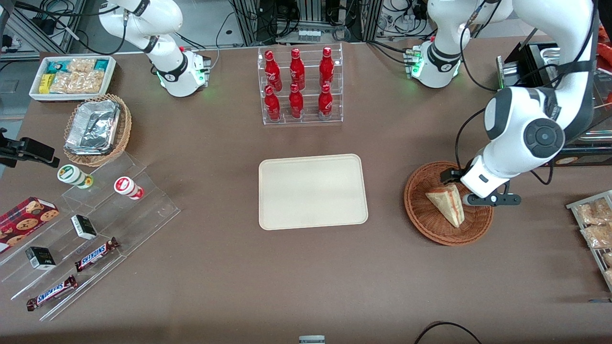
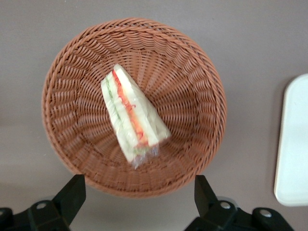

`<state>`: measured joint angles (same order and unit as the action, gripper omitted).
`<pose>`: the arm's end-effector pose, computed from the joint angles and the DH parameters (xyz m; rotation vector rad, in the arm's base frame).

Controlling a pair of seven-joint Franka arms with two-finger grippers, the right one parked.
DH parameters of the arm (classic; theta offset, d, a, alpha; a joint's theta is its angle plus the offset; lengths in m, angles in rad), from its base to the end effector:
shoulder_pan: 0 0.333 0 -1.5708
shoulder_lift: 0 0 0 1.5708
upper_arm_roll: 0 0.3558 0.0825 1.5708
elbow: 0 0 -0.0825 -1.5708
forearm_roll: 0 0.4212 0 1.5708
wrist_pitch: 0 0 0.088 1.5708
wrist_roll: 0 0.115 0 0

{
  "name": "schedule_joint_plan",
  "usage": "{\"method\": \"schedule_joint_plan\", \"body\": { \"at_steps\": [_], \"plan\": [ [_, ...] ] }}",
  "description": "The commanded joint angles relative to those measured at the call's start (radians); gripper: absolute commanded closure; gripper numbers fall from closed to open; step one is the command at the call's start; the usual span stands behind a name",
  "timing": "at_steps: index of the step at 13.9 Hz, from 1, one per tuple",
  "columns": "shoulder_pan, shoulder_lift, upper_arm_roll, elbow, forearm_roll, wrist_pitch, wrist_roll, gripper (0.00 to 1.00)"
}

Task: Place sandwich from basket to tray
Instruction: 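Move the left gripper over the wrapped sandwich in the wicker basket, then lower the left gripper and close it on the wrapped sandwich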

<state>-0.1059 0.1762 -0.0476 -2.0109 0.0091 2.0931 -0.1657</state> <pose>0.6048 -0.0923 0.3701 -3.1240 -0.0119 0.1449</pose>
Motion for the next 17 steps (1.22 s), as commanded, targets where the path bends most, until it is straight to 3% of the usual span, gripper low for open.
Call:
{"method": "schedule_joint_plan", "body": {
  "at_steps": [1,5,8,17],
  "plan": [
    [-0.006,-0.021,0.006,-0.077,0.006,0.102,-0.122,0.0],
    [-0.003,-0.014,0.006,-0.111,0.005,0.194,-0.484,0.0],
    [0.006,-0.012,0.009,-0.146,-0.011,0.27,-0.636,0.0],
    [0.006,0.092,0.011,-0.154,-0.008,0.353,-0.669,0.0]
  ]
}}
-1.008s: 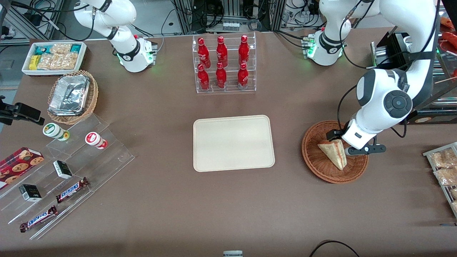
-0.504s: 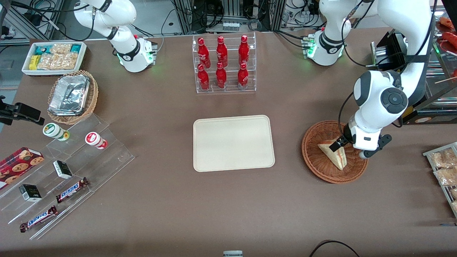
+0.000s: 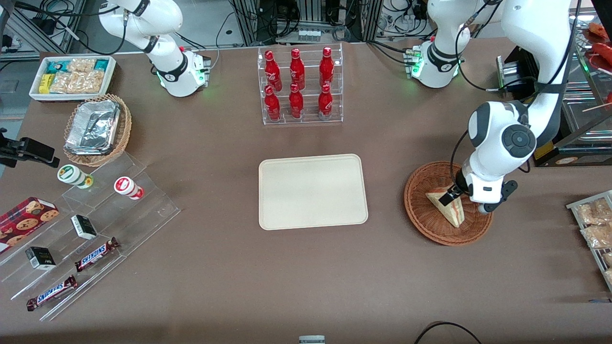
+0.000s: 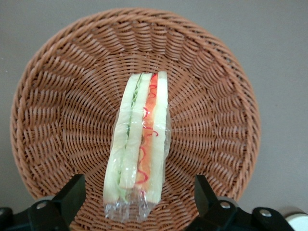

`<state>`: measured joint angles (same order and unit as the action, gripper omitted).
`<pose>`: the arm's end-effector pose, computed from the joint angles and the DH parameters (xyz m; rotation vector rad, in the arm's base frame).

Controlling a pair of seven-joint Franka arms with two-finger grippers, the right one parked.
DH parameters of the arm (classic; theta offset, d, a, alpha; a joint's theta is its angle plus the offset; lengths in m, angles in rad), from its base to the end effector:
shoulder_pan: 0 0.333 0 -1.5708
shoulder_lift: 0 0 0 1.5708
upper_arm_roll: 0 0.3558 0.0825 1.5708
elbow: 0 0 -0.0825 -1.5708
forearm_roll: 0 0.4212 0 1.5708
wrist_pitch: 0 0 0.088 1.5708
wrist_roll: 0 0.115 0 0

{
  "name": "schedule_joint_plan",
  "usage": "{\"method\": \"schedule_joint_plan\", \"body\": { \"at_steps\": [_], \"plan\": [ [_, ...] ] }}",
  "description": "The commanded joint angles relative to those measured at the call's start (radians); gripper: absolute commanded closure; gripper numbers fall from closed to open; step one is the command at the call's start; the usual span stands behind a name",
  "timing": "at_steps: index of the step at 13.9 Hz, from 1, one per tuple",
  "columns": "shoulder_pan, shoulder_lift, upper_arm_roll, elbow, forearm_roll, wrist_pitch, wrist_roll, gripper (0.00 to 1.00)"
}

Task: Place sandwich from basket to tray
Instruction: 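Lower the left gripper and close it on the wrapped sandwich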

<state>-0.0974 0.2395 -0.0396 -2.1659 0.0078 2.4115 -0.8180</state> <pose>0.5917 -0.0812 0.2880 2.9574 1.0401 0.0058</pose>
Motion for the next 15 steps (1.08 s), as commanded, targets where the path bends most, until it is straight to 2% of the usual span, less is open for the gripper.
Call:
{"method": "schedule_joint_plan", "body": {
  "at_steps": [1,4,5,7,8,11,15],
  "plan": [
    [-0.002,0.041,0.004,0.0,-0.006,0.055,-0.017,0.0],
    [-0.001,0.07,0.006,0.001,-0.009,0.067,-0.017,0.0],
    [-0.001,0.072,0.006,0.001,-0.009,0.067,-0.02,0.06],
    [-0.001,0.069,0.006,-0.002,-0.009,0.063,-0.039,0.92],
    [-0.002,0.066,0.006,-0.003,-0.006,0.055,-0.04,1.0],
    [-0.002,0.034,0.004,0.015,-0.006,-0.023,-0.032,1.0],
    [-0.007,-0.005,0.003,0.11,-0.005,-0.207,-0.024,1.0]
  ]
}}
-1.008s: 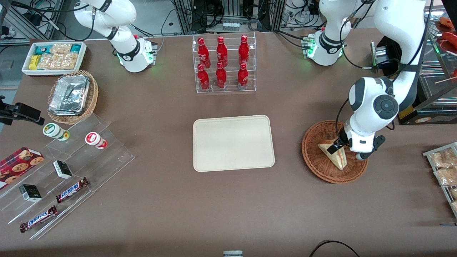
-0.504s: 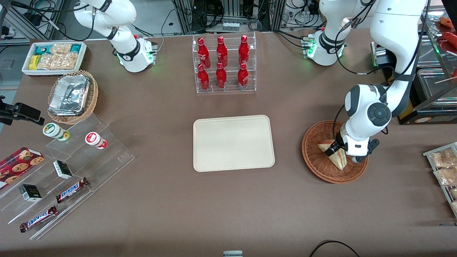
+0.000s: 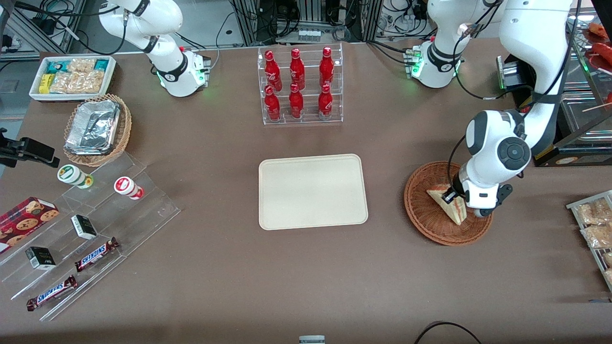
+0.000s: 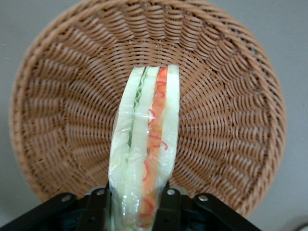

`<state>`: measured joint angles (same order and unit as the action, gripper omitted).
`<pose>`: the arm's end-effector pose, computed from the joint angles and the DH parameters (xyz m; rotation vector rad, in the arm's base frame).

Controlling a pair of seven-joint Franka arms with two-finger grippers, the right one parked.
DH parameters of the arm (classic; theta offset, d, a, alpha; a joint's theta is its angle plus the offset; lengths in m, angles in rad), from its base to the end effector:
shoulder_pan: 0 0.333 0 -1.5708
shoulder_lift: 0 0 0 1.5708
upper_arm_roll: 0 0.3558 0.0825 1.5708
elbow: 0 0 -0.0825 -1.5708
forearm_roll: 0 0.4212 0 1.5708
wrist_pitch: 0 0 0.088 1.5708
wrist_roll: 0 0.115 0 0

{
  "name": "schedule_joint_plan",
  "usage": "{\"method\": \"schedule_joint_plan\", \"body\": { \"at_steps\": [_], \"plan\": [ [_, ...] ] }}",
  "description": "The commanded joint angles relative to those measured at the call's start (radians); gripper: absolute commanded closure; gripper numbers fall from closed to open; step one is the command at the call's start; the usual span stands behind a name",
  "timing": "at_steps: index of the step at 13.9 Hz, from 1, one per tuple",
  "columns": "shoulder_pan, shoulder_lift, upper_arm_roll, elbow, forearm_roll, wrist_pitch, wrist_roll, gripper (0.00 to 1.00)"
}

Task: Place sandwich from basket to tray
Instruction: 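Lower the left gripper and close it on the wrapped sandwich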

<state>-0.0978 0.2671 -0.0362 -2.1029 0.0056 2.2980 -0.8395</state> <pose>0.6005 -0.0804 0.2891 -2.9212 -1.0706 0.1028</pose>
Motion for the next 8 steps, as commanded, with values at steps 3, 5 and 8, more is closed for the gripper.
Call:
{"method": "schedule_joint_plan", "body": {
  "at_steps": [3,5,8],
  "plan": [
    [-0.025,-0.023,-0.01,0.141,0.004,-0.192,0.005,1.0],
    [-0.068,-0.011,-0.014,0.171,0.001,-0.193,0.042,1.0],
    [-0.176,0.061,-0.017,0.251,-0.003,-0.196,0.039,1.0]
  ]
}}
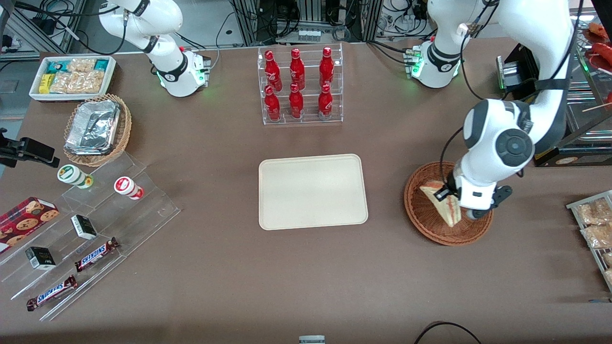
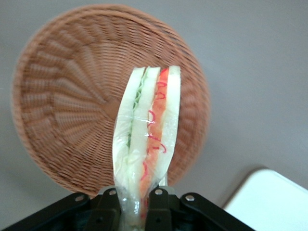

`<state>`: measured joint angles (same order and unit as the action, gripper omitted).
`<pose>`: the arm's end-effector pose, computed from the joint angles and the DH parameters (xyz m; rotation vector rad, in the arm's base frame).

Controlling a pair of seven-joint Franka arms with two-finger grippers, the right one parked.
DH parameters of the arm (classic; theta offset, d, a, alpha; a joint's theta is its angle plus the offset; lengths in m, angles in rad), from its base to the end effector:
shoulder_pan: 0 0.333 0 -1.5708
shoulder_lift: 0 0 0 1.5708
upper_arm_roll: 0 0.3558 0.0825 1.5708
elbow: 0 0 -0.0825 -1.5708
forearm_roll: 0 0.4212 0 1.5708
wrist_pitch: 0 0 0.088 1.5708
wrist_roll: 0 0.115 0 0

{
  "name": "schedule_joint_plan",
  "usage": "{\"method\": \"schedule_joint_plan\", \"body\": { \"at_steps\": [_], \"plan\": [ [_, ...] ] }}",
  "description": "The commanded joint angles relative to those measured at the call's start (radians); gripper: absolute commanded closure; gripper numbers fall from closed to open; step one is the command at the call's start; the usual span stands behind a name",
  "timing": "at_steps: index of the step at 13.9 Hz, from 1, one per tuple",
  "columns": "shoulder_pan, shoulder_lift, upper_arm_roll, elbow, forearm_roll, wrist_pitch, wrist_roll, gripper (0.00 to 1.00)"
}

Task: Place sandwich from basket to tray
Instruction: 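Lift the sandwich and carry it with the left gripper over the tray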

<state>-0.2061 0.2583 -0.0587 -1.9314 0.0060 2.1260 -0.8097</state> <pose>0.6202 -0.1662 0.3587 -3.0023 -0.8358 0.0927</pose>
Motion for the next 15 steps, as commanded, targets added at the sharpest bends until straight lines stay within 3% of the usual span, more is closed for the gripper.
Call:
{"method": "schedule_joint_plan", "body": {
  "at_steps": [1,8,15],
  "plan": [
    [-0.106,0.111,0.005,0.113,-0.004,-0.038,0.012,1.0],
    [-0.321,0.271,0.003,0.3,-0.009,-0.041,-0.006,1.0],
    [-0.499,0.43,0.003,0.482,-0.026,-0.04,-0.186,1.0]
  ]
}}
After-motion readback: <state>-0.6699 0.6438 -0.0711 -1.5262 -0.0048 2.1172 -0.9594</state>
